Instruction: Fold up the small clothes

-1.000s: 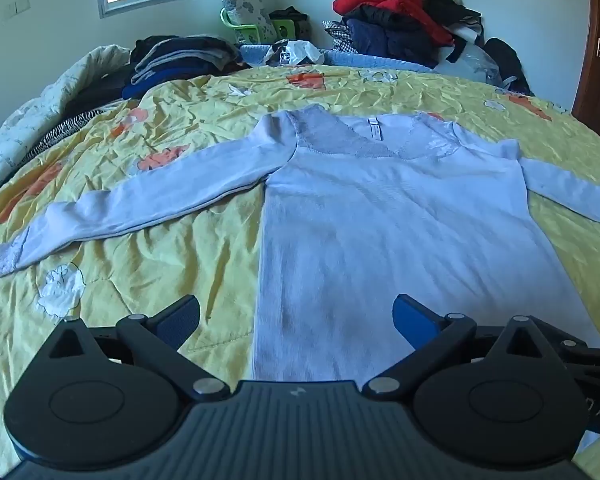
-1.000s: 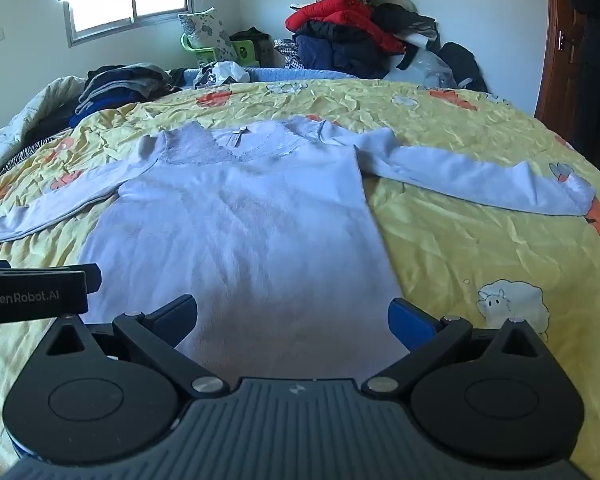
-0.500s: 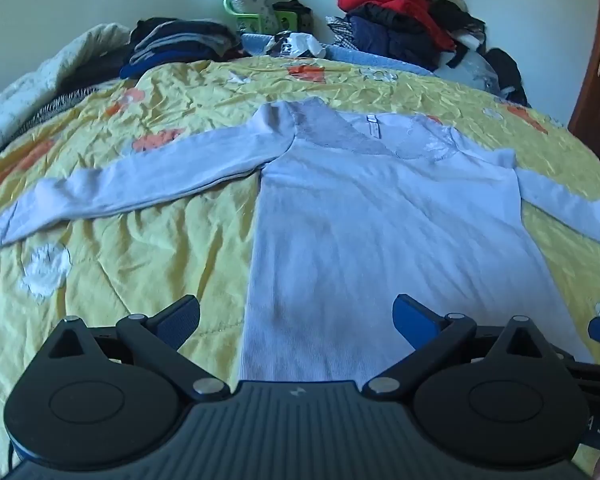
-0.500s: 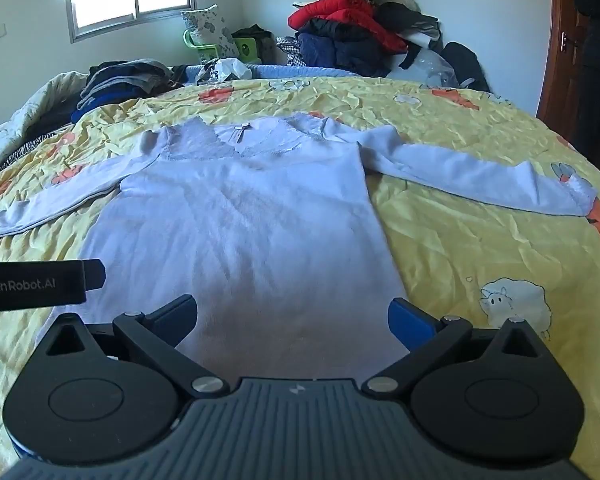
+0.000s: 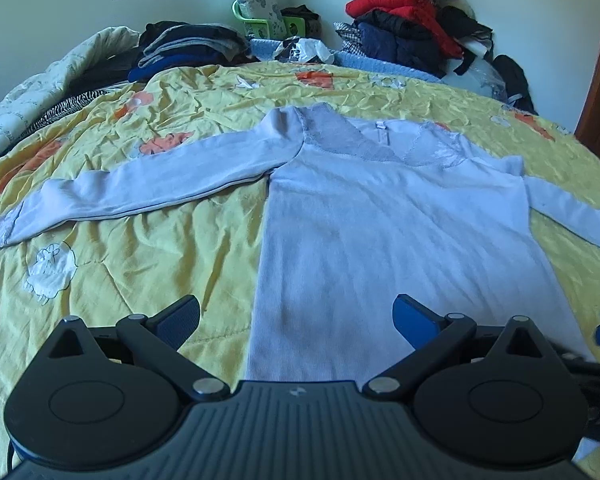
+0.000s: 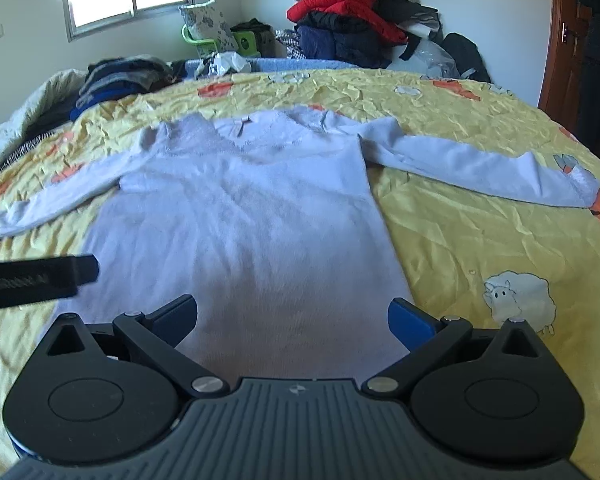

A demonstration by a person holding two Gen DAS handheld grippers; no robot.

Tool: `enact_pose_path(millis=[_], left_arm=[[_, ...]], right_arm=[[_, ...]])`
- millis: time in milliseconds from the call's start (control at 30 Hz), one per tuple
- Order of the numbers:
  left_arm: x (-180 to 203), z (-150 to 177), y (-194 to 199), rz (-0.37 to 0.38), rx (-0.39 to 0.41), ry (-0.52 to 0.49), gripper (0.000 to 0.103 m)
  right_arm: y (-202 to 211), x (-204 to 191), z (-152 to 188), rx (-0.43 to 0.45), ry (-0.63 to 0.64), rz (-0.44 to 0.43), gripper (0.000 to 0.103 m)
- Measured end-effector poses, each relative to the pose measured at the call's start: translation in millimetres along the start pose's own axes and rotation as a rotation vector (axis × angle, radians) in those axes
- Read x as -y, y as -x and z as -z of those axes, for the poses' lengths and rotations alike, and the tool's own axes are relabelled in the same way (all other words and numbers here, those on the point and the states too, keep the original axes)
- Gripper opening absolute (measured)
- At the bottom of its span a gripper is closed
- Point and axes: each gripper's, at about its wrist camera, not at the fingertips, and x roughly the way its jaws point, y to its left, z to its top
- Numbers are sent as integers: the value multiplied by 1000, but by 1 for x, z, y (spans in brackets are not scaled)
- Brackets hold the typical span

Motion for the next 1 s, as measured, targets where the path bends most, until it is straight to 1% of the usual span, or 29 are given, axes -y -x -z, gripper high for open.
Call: enact_pose_path(millis=[67,100,167,300,700,867,967,1000], left_arm=[[-2,1,-2,3,-10,4,103],[-2,1,-2,7,-5,2,103],[-1,2,0,-8,8,-10,103],[2,2,2,-30,22,-35,103],[-1,4,1,-38,23,-30,103],[-1,5,1,-39,22,-27,103],[-2,5,1,-43,20,-21,103],[-2,5,1,-48,23,-18,103]], right_arm=[[2,0,-4,17,-1,3,103],[3,0,-5,20,-2,4,103],[5,1,-5,29,-6,-13,103],[6,2,-3,21,-6,-24,103],[5,1,0,22,-7,-52,103],[12,2,-1,47,-7,-63,103],[22,6,-4,75,-24,-79,103],[30,7,-6,96,-28,-93,103]])
